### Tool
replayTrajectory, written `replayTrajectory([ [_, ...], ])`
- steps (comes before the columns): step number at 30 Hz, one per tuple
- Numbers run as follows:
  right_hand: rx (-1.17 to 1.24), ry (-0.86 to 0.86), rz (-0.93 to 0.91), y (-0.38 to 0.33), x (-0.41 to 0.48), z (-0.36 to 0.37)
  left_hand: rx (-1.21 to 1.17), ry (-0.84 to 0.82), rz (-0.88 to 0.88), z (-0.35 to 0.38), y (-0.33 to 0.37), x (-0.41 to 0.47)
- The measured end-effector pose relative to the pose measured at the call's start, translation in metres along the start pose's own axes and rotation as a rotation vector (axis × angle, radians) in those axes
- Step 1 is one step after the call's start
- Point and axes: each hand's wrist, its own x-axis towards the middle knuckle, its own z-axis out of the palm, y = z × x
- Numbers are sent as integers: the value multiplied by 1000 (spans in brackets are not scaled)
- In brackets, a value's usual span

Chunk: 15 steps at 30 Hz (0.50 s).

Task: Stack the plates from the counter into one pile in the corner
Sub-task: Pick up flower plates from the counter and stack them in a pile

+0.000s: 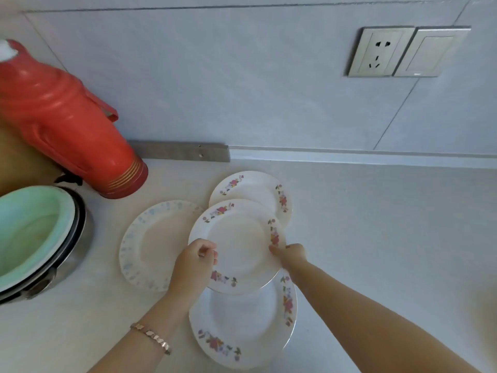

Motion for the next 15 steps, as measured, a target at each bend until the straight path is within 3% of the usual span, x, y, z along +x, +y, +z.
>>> replayTrajectory([
  [5, 165, 36, -97, -3, -10, -1, -60, 14, -20, -8, -12, 10],
  [9, 389, 119, -114, -8, -23, -24, -136, 178, 21, -11, -12, 8],
  [11, 503, 166, -121, -4, -27, -46, 7, 201, -8, -14, -22, 9],
  [15, 715, 215, -115, 9, -33, -96, 686, -176, -189, -16, -58, 4],
])
